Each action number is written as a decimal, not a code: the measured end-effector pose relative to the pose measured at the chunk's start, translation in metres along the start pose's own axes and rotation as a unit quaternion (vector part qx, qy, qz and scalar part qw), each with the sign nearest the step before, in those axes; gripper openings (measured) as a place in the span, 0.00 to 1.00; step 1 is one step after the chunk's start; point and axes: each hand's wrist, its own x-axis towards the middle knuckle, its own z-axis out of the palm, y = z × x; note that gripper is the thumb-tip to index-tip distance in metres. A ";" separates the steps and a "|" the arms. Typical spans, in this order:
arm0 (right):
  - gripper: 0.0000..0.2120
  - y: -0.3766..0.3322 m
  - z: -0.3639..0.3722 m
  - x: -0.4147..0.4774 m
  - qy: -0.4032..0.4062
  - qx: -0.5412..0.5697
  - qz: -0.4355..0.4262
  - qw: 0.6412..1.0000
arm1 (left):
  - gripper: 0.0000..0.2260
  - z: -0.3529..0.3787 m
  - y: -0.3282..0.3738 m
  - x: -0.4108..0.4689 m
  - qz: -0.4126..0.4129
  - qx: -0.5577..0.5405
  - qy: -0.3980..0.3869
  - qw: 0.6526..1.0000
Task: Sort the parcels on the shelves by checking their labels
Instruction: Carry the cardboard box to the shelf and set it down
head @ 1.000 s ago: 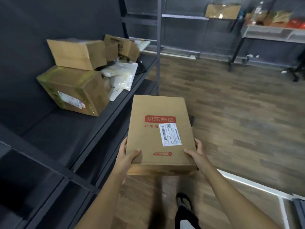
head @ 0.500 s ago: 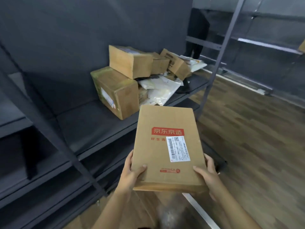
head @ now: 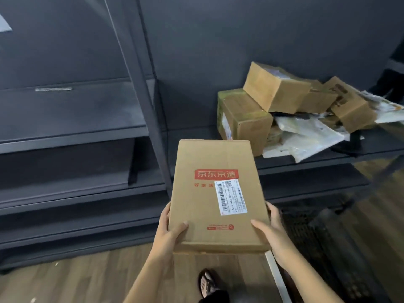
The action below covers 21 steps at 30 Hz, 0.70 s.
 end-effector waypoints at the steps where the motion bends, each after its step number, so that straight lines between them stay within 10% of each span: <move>1: 0.27 -0.004 0.003 0.006 -0.007 -0.003 -0.001 1.000 | 0.31 -0.002 -0.001 0.003 0.000 -0.007 0.008 1.000; 21: 0.27 -0.178 0.032 0.147 -0.071 0.014 -0.154 0.985 | 0.34 0.002 0.151 0.126 0.155 -0.051 0.037 0.986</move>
